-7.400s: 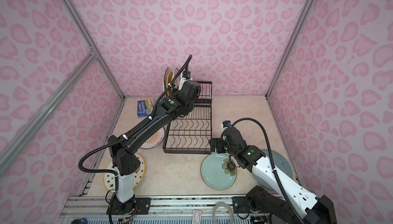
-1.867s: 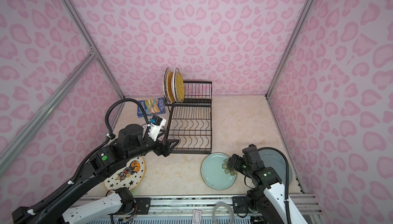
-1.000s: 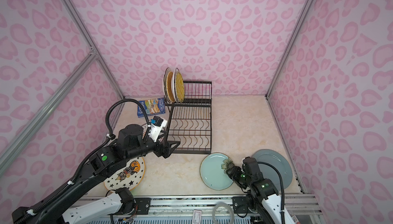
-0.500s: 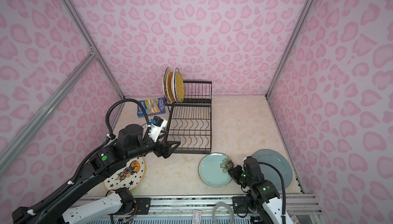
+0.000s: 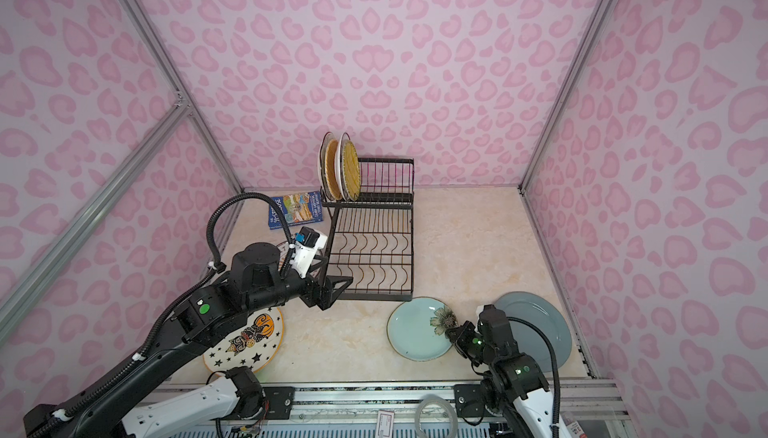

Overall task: Load the plates into the dish rack
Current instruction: 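Grip the teal flower plate's rim with the right gripper and drag it toward the robot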

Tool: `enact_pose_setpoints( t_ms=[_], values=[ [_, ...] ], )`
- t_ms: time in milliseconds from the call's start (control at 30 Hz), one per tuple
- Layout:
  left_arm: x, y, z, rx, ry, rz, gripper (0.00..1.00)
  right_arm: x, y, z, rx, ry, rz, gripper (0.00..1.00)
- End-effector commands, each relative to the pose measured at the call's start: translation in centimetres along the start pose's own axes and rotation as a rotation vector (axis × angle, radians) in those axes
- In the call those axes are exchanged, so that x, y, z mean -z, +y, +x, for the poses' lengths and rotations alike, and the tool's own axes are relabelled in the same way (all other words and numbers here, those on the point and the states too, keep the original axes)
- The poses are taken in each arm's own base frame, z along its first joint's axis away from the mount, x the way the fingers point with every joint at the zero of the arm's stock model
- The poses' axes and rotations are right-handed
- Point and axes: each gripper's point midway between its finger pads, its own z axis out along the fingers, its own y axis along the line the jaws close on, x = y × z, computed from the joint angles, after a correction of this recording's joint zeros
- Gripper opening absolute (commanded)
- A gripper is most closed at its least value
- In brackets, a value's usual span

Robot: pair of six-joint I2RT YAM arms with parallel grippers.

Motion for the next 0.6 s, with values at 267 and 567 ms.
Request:
enact_pose_setpoints(
  t_ms=[267,567],
  values=[
    [0.4,-0.4,-0.9,-0.012,-0.047,0.023,0.98,2.2,-1.2,-1.5,0.073,-0.031,0.19,0.0],
    [0.7,-0.7,-1.1,-0.016,-0.06,0.037,0.98,4.3,0.0,-4.1,0.114,-0.11,0.219,0.0]
  ],
)
